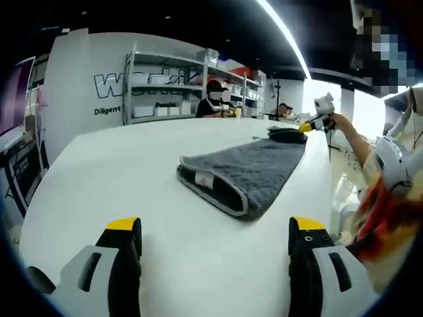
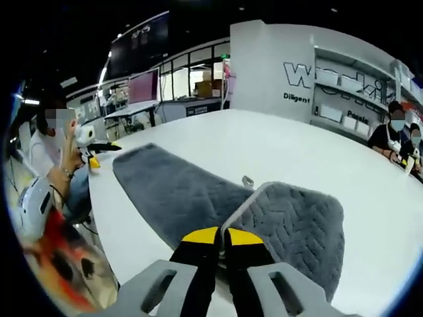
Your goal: Fold the towel on the table until its edges align and the towel forms a compact rectangular stack.
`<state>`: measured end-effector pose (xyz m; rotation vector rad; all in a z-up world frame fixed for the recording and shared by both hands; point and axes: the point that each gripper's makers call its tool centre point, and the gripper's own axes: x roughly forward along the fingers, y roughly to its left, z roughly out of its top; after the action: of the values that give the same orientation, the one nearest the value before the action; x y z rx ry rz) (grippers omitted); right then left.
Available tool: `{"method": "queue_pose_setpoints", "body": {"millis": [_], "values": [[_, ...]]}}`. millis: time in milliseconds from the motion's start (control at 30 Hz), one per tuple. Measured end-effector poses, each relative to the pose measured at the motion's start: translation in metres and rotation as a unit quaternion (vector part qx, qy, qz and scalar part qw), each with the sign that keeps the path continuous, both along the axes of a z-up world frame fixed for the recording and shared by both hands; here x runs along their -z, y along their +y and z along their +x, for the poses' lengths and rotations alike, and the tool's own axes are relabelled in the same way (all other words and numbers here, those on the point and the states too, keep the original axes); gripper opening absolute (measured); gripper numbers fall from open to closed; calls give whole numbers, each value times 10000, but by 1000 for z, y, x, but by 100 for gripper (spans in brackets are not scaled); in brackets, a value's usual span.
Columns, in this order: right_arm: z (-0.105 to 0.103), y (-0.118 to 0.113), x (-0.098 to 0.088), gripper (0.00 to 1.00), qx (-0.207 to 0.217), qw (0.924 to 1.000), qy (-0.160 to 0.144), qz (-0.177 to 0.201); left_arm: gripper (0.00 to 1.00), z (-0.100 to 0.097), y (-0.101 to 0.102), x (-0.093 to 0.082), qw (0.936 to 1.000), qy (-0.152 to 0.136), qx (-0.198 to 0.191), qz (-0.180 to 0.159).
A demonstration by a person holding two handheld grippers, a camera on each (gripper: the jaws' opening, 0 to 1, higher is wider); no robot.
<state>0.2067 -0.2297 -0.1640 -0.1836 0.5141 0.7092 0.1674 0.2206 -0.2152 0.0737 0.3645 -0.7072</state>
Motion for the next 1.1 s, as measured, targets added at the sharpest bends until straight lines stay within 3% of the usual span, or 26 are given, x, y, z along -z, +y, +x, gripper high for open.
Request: {"method": "queue_pose_setpoints", "body": {"millis": [267,533,1100], "values": [[2,16,-2,0,-216,9998,-3,1,90,-2,0,0,10000,-1,-2,4],[4,34,-16,0,-460,9986,-56,248,90,-6,-1,-3,10000,-10,49,-51],[5,69,-33,0,-818,9959,-261,291,90,-12,-7,-8,9999,-24,112,-100]]}}
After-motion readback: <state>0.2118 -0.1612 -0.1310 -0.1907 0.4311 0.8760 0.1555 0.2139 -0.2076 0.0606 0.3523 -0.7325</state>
